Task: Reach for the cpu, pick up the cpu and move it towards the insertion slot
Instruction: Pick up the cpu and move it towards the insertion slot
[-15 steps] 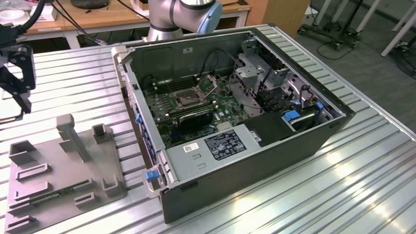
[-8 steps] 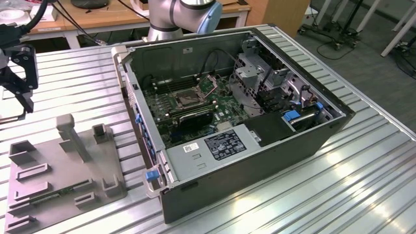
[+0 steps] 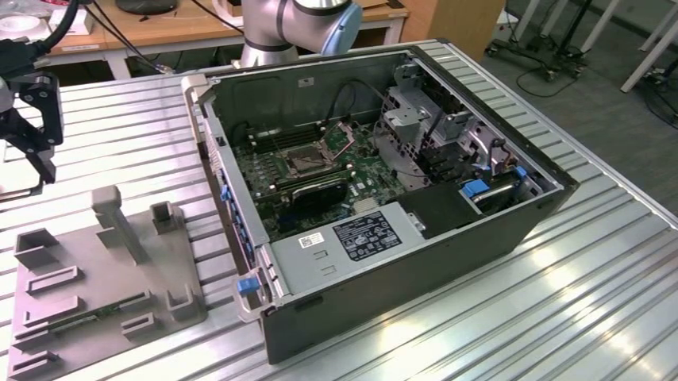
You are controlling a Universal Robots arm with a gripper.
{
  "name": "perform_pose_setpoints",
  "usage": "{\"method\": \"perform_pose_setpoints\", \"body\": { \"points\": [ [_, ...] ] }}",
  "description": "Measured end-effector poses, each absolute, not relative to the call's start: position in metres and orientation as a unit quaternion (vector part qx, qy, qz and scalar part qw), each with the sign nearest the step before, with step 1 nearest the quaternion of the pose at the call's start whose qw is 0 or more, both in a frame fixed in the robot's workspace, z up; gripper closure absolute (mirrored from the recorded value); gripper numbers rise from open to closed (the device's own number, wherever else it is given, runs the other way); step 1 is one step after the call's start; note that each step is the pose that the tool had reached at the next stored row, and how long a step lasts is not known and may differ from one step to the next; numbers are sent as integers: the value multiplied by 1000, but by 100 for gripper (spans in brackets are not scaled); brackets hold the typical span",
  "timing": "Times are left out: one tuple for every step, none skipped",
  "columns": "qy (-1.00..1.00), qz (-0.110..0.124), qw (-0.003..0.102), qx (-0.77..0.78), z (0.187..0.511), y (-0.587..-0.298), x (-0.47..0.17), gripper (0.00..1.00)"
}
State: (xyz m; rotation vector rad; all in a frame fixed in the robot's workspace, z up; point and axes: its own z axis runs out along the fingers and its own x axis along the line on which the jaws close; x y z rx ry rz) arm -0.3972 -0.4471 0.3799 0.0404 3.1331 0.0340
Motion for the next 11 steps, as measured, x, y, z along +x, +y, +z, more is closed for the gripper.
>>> {"method": "perform_pose_setpoints", "body": {
  "points": [
    [1000,11,4,13,380,-447,-397,45],
    [1000,11,4,13,380,-447,-397,45],
    [1000,11,4,13,381,-447,-397,45],
    [1000,11,4,13,381,-447,-397,45],
    [1000,11,4,13,381,-447,-397,45],
    [1000,11,4,13,382,-447,-397,45],
    [1000,11,4,13,382,-447,-397,45],
    [1000,11,4,13,383,-447,-397,45],
    [1000,11,4,13,383,-447,-397,45],
    [1000,11,4,13,383,-447,-397,45],
    [1000,11,4,13,383,-447,-397,45]
  ]
}}
